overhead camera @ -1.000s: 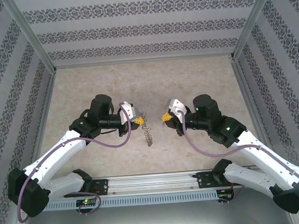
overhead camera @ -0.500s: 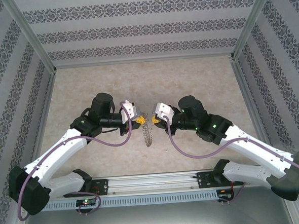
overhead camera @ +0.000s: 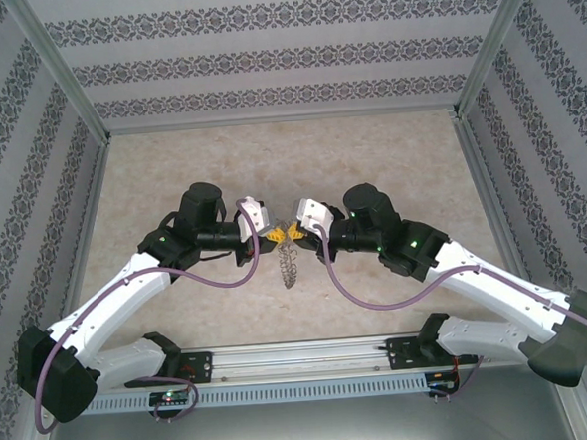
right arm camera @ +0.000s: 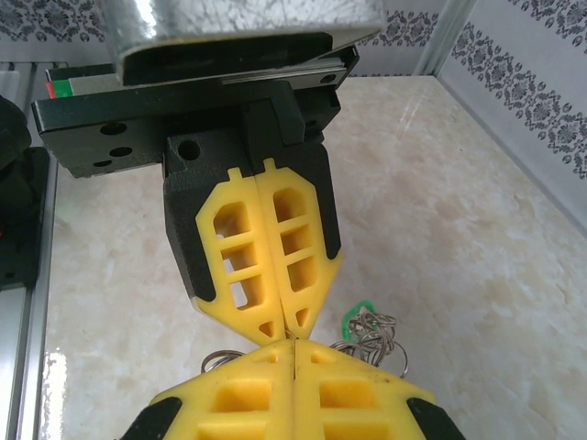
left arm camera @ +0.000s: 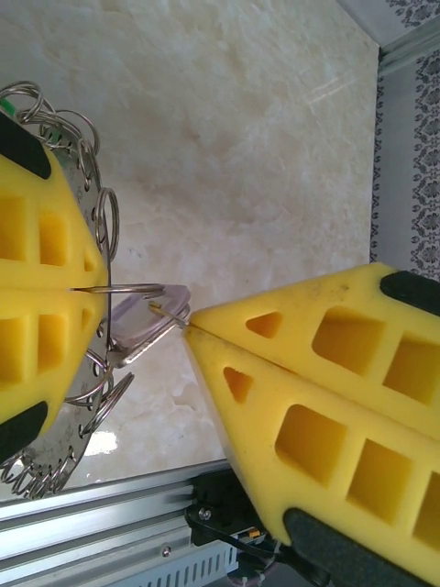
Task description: Put the keys on the keyring
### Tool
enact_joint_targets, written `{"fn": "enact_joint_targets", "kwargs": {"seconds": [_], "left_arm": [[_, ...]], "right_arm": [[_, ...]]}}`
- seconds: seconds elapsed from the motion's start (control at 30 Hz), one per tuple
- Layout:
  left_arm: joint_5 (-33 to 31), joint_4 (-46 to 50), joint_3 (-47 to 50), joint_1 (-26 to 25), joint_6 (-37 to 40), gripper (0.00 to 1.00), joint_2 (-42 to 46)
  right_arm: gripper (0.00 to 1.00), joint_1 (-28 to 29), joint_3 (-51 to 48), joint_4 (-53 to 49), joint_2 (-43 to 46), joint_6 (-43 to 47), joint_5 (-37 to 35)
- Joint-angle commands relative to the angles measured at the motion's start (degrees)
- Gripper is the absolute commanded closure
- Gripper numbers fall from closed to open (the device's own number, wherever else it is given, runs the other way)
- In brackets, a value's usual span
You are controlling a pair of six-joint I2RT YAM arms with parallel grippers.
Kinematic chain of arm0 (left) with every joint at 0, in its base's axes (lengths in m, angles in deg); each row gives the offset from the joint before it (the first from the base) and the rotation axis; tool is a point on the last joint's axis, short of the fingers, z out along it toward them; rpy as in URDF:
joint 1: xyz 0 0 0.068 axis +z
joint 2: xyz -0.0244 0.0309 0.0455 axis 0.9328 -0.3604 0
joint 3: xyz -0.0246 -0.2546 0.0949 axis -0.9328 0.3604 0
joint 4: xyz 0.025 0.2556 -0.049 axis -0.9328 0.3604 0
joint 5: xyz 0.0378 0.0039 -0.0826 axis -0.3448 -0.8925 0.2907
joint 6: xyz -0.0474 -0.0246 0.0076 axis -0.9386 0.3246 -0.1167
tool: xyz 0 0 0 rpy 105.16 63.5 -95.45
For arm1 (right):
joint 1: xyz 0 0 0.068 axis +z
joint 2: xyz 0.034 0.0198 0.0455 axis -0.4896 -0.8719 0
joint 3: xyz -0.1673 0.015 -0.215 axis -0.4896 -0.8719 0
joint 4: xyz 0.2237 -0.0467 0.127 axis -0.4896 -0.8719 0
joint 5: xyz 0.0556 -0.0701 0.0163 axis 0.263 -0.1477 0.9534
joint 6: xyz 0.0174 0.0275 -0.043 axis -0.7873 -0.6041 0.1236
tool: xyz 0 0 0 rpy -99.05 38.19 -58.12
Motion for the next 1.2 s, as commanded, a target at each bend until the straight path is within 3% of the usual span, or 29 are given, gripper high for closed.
{"fn": "enact_joint_targets", "kwargs": {"seconds": [0.0, 0.47, 0.7, 1.17], "left_arm": [[0.37, -2.23, -1.25, -0.88, -0.47, 1.0, 1.24], [1.7, -4.13, 0.28, -0.88, -0.32, 1.0, 1.74], [2.77, -4.21, 0.59, -0.9, 0.45, 1.0, 2.24], [2.16, -7.36, 1.9, -0.88, 0.24, 1.0, 2.78]], "right_arm": [[1.0, 0.82, 1.41, 0.72, -0.45, -1.3, 0.9], [1.0, 0.73, 0.27, 1.82, -0.5, -3.41, -0.91], [1.0, 0.82, -0.08, 2.74, -0.79, -5.26, -6.91], [1.0, 0.82, 0.9, 1.34, -2.73, -6.08, -2.79]]}}
